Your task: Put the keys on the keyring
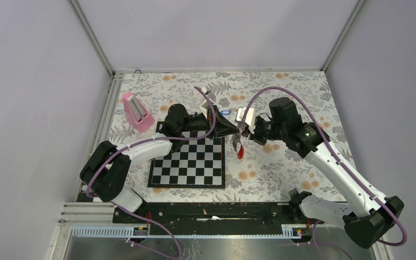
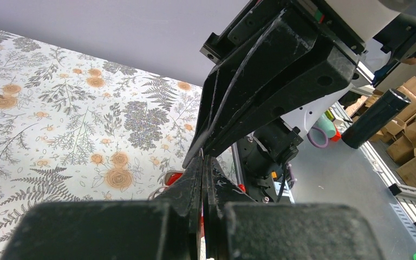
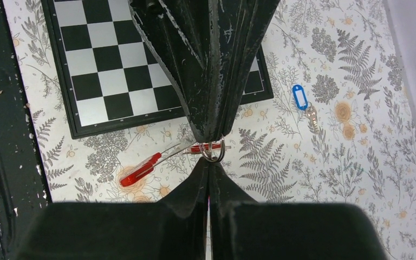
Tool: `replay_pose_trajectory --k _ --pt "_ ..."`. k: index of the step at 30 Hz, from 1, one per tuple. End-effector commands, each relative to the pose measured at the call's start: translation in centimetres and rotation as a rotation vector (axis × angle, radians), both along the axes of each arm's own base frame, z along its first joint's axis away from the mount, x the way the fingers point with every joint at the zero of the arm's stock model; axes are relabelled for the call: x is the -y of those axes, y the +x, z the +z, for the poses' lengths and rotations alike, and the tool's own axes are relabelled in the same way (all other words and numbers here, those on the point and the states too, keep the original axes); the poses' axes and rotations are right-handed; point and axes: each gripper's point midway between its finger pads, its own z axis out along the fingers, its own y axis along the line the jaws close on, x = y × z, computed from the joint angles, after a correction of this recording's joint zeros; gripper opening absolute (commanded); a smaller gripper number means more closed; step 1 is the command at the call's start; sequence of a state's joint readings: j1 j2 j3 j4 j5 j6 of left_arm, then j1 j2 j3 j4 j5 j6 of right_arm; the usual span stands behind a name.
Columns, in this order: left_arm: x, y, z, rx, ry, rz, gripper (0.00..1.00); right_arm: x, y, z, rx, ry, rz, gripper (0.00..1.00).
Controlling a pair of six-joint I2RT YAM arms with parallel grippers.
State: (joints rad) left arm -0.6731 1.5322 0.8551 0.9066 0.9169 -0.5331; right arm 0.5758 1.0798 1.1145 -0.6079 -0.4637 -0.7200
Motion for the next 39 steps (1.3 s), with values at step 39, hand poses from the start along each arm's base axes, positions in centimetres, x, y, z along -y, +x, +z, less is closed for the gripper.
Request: replay_pose_trajectory --k 39 --pt "-1.1 4.0 2.1 -0.021 -0.074 0.186 0.0 -0.5 0.9 -0.8 -0.059 0.062 -0.104 0.09"
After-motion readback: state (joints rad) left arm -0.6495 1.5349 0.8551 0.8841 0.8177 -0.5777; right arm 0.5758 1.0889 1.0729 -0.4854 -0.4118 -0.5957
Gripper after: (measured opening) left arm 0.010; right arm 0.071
